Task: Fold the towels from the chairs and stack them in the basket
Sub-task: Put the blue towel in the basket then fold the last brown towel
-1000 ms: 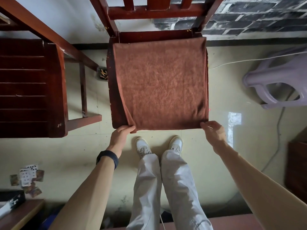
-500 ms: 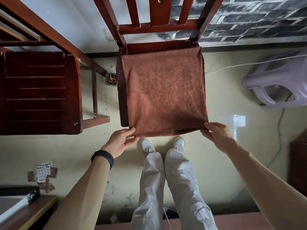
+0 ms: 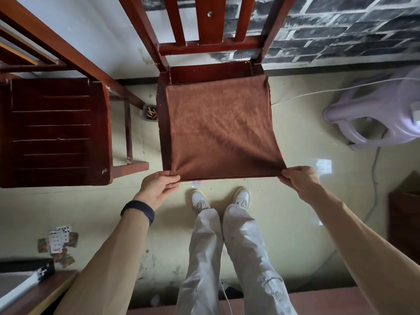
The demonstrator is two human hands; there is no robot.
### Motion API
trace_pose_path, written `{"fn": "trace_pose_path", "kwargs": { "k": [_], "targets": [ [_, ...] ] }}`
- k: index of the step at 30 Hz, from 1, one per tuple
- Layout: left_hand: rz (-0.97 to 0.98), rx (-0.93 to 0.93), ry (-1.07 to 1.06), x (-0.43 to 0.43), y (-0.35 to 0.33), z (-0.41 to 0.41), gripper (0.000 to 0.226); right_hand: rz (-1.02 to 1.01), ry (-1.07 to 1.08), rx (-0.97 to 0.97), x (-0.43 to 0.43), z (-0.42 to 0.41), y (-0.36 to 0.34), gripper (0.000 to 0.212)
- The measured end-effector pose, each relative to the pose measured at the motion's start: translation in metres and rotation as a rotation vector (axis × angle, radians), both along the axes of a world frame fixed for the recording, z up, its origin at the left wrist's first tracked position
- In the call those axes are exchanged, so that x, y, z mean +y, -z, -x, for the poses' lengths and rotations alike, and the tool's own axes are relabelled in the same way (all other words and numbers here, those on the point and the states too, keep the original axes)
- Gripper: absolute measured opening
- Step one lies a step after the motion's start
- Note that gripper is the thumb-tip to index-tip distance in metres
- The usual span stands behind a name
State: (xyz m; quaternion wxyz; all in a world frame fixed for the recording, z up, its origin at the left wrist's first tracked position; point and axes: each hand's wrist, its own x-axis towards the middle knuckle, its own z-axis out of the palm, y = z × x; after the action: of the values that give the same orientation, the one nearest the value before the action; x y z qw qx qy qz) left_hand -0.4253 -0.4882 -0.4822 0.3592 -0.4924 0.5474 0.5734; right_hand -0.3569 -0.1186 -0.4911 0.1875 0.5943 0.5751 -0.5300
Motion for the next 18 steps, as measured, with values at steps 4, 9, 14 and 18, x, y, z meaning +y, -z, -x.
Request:
{"fn": "trace_pose_path", "kwargs": {
  "k": [4, 9, 14, 18],
  "targets": [
    [-0.029, -0.070, -0.018, -0.004, -0.009, 0.012, 0.022, 0.051, 0.106, -0.007, -0.001, 0.008, -0.006, 0.012],
    [-0.074, -0.229, 0.163, -0.005, -0.018, 0.012, 0.011, 0.102, 0.133, -0.047, 0.002, 0.010, -0.008, 0.012],
    [-0.061, -0.272, 0.315, 0.001, -0.016, 0.008, 0.012, 0.086, 0.033, -0.131, 0.003, -0.001, -0.003, 0.012],
    [-0.018, -0.256, 0.337, 0.004, -0.012, 0.005, 0.013, 0.118, 0.039, -0.145, 0.002, -0.007, -0.003, 0.013]
  ]
}}
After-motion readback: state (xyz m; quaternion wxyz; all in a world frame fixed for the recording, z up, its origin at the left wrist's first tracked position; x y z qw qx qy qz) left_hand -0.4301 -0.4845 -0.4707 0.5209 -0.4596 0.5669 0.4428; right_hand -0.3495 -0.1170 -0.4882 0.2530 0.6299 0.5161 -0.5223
